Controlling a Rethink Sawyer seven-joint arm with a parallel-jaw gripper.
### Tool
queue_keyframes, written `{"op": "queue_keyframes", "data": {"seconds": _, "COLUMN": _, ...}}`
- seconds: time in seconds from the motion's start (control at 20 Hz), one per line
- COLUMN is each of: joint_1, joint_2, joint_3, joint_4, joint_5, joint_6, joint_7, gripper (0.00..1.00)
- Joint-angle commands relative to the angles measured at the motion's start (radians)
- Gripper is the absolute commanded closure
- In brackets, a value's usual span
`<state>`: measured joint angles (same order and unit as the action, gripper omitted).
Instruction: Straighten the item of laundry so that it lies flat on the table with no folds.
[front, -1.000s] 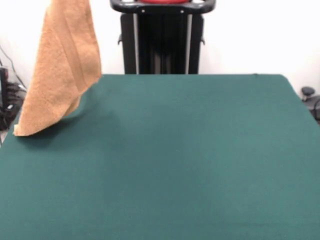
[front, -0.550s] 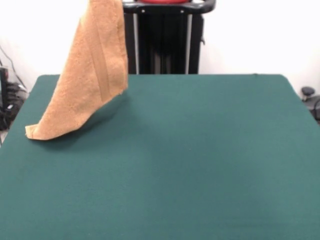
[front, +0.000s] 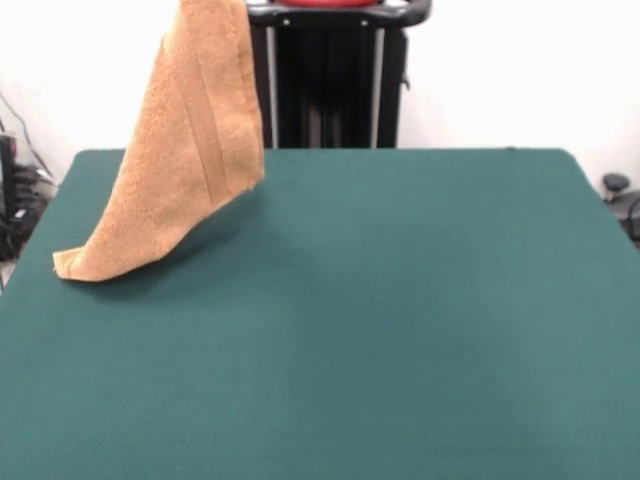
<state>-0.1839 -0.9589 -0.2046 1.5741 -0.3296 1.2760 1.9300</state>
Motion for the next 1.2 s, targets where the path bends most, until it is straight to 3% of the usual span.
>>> {"op": "queue_keyframes", "data": {"seconds": 0.05, "joint_1": -0.003, "joint_2": 0.007, "joint_3": -0.002, "joint_4": 0.067, "joint_5": -0.013, "joint_6": -0.044, "joint_7": 0.114, "gripper": 0.0}}
{"op": "queue_keyframes", "data": {"seconds": 0.3, "joint_1": -0.021, "joint_2": -0.003, "joint_3": -0.005, "joint_4": 0.092, "joint_5": 0.03, "joint_6": -0.062, "joint_7": 0.123, "gripper": 0.0}}
{"op": "queue_keyframes", "data": {"seconds": 0.7, "joint_1": -0.169, "joint_2": -0.024, "joint_3": 0.028, "joint_4": 0.173, "joint_5": 0.07, "joint_6": -0.16, "joint_7": -0.031, "gripper": 0.0}}
{"op": "queue_keyframes", "data": {"seconds": 0.9, "joint_1": -0.324, "joint_2": -0.003, "joint_3": 0.079, "joint_4": 0.224, "joint_5": 0.053, "joint_6": -0.289, "joint_7": -0.218, "gripper": 0.0}}
{"op": "queue_keyframes", "data": {"seconds": 1.2, "joint_1": -0.54, "joint_2": -0.007, "joint_3": 0.175, "joint_4": 0.225, "joint_5": -0.03, "joint_6": -0.353, "joint_7": -0.494, "gripper": 0.0}}
